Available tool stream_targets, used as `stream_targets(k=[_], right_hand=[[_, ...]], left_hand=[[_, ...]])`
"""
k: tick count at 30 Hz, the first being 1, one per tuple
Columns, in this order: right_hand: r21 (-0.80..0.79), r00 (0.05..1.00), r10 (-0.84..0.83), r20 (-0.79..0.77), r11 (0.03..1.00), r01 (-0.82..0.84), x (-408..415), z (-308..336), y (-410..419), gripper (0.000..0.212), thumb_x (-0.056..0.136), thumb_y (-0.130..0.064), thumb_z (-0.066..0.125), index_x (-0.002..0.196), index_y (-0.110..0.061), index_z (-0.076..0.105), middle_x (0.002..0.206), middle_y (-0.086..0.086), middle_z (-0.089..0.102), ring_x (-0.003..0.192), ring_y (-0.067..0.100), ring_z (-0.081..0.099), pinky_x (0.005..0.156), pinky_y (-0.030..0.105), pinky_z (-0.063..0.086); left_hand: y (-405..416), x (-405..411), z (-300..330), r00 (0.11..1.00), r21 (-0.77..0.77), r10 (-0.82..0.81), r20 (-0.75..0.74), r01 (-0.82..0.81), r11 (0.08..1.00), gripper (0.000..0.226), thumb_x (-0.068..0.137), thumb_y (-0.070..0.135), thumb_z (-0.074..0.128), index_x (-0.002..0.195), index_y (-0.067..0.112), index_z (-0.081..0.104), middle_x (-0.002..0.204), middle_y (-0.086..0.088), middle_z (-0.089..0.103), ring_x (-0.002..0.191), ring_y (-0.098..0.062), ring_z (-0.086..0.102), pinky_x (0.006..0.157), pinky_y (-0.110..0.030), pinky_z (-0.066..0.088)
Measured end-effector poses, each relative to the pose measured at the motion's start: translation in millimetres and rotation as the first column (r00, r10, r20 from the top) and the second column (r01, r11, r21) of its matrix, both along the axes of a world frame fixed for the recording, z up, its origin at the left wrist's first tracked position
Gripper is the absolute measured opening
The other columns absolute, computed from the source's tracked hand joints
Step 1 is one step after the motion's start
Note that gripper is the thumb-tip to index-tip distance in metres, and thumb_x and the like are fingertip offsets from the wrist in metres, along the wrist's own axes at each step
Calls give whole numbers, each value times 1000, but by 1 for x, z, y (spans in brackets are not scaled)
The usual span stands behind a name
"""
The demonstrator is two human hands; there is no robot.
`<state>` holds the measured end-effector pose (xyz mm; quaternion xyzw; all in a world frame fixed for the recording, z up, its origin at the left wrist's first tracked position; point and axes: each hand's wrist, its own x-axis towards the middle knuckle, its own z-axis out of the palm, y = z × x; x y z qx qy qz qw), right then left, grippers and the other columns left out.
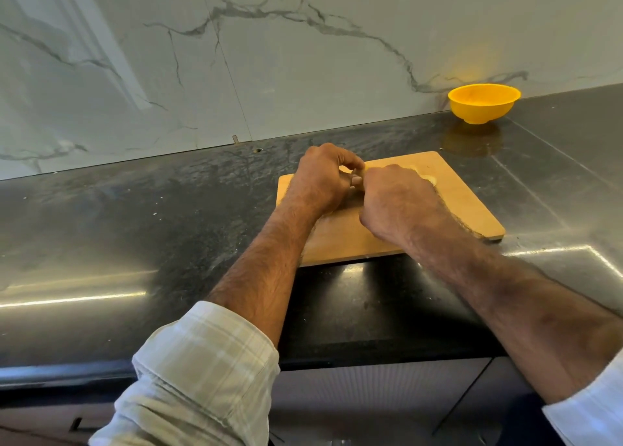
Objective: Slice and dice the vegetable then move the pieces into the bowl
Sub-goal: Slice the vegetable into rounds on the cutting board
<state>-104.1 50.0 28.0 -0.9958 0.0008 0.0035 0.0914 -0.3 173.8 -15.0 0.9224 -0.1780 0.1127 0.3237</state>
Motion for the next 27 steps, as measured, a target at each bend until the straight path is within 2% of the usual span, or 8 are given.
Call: stream_targets(k=[4,9,14,20,24,27], right_hand=[[-19,1000,0,-17,1000,0,-3,-3,2,40,100,-25,66,137,-17,55,128,9,62,118,29,61,93,43,54],[-21,1000,-11,-21,1000,11,3,-4,7,36,101,-23,65,136,-17,58,126,9,63,118,30,61,96,44,52],[-18,993,21,-119,1000,-24,-8,-7,-1,40,99,-25,68,136,-16,57,128,9,61,118,29,61,96,44,54],[65,1000,-9,-2,998,9,0,-10,-11,31,100,-22,62,130,-15,59,120,9,62,109,29,61,91,43,57],[122,996,-57,72,991,48,-4,-14,-22,24,102,-26,60,124,-15,59,101,3,52,94,23,55,75,38,52],[132,989,-58,133,990,40,-10,-12,-24,25,103,-29,59,123,-14,58,98,3,50,92,22,56,69,36,47]], left_hand=[[2,1,1,1000,12,2,3,-2,1000,22,89,15,82,109,26,83,119,6,77,108,-9,67,100,-38,58],[2,1,1,1000,27,-11,21,11,1000,22,87,21,85,109,25,83,118,7,78,110,-11,69,104,-41,57],[0,4,-1,1000,-2,-6,11,6,1000,22,89,18,83,109,28,83,119,6,78,116,-13,68,105,-44,57],[6,3,-3,1000,-28,-27,9,27,999,21,86,20,86,104,29,83,114,9,76,102,-11,70,97,-44,60],[8,-1,-1,999,-58,-44,-16,43,997,18,88,17,85,102,27,82,112,10,75,90,-1,70,97,-40,60],[7,-3,1,999,-58,-41,-30,39,998,17,89,16,85,100,29,82,107,14,74,96,-3,68,99,-39,59]])
